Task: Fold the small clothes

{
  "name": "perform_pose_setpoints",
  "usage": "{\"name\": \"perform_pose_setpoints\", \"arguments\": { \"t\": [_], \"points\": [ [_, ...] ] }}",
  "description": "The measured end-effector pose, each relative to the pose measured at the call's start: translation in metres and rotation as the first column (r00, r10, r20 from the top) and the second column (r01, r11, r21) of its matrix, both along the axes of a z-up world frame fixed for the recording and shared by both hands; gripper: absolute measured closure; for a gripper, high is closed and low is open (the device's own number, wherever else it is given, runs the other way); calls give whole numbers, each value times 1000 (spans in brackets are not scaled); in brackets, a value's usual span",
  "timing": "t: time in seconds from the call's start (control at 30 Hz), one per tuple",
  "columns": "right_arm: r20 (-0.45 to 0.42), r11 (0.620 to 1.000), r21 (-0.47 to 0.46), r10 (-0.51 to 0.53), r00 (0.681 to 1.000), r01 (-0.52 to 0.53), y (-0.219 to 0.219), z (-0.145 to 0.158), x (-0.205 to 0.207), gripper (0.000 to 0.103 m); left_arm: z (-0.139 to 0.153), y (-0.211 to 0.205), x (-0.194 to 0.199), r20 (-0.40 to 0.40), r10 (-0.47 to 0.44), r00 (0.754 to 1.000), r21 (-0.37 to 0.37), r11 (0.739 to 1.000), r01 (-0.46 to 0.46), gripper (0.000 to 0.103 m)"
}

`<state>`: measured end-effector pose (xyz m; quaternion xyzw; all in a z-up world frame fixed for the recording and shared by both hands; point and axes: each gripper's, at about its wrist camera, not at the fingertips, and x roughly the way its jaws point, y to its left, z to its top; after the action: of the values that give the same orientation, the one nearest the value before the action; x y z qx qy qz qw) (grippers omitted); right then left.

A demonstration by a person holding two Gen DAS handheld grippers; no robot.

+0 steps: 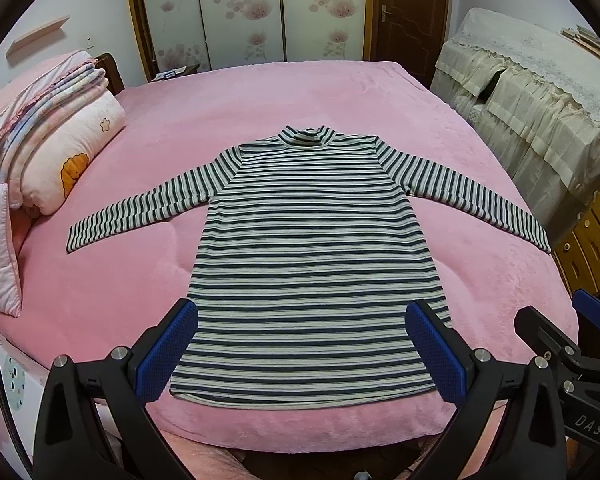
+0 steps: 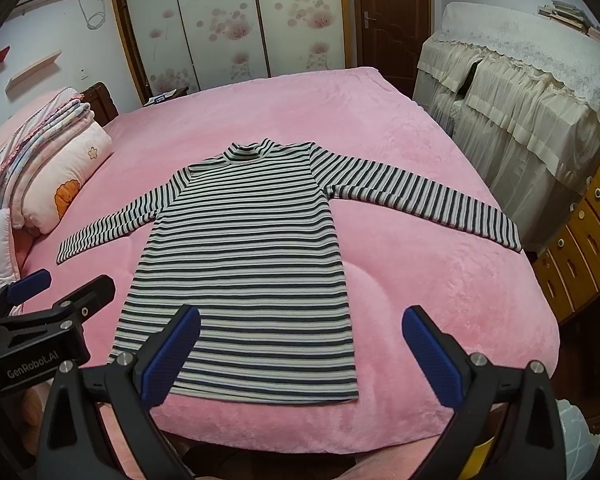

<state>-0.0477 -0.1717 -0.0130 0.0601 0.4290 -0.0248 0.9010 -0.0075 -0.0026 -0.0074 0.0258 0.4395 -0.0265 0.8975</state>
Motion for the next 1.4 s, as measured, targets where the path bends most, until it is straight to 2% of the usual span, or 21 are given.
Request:
{"name": "perform_pose_setpoints", "arguments": {
  "t": [1.4],
  "points": [
    [12,1000,-2,2,1000,-2,-3,4,-7,2,11,7,-9,9,15,1000,6,1000,-15,0]
  ]
}}
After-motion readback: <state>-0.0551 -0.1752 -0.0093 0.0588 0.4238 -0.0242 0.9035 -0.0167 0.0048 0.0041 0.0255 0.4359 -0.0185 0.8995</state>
